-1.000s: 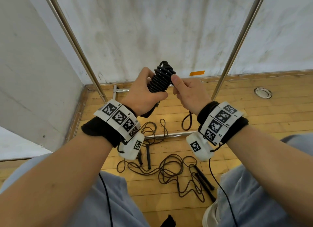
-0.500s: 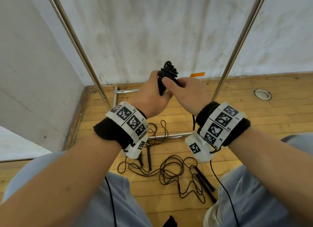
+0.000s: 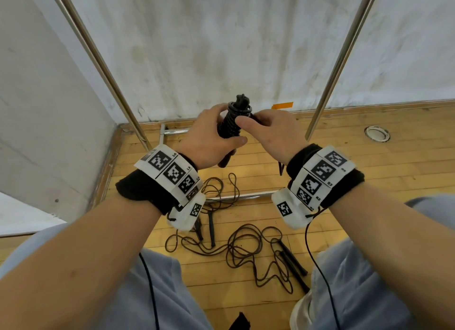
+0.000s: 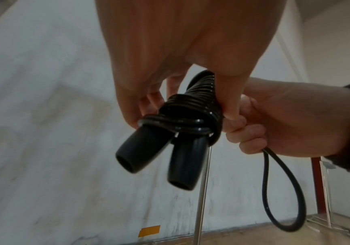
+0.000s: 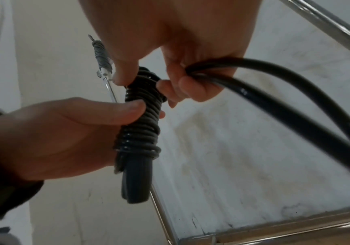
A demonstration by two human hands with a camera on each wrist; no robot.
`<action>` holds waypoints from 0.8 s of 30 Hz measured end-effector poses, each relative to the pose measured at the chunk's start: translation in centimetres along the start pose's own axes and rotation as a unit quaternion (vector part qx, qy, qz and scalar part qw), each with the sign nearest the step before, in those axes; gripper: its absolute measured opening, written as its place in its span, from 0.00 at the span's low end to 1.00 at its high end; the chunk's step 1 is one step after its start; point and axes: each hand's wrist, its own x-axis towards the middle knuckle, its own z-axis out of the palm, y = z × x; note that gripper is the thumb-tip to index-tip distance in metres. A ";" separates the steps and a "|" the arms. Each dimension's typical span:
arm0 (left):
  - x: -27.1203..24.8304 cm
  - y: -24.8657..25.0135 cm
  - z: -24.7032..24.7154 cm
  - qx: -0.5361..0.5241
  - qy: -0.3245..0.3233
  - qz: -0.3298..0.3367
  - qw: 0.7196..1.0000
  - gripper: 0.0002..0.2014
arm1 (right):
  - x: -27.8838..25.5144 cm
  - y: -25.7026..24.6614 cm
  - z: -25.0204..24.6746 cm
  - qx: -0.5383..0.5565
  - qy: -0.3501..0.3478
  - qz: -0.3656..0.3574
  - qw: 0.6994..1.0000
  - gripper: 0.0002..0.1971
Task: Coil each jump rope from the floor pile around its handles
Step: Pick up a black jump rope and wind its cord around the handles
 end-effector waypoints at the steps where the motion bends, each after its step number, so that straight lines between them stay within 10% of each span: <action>1: 0.0 -0.1 0.1 0.006 0.007 -0.004 1.000 0.30 | 0.0 -0.1 0.1 -0.005 -0.001 -0.008 1.000 0.17; 12: -0.3 0.3 -0.7 -0.130 -0.078 -0.054 0.987 0.15 | 0.0 -0.5 -0.5 0.112 -0.040 -0.018 0.993 0.13; 24: 0.0 0.3 -1.5 -0.100 0.020 -0.106 0.989 0.21 | 0.1 0.0 0.1 0.020 0.027 -0.032 0.999 0.28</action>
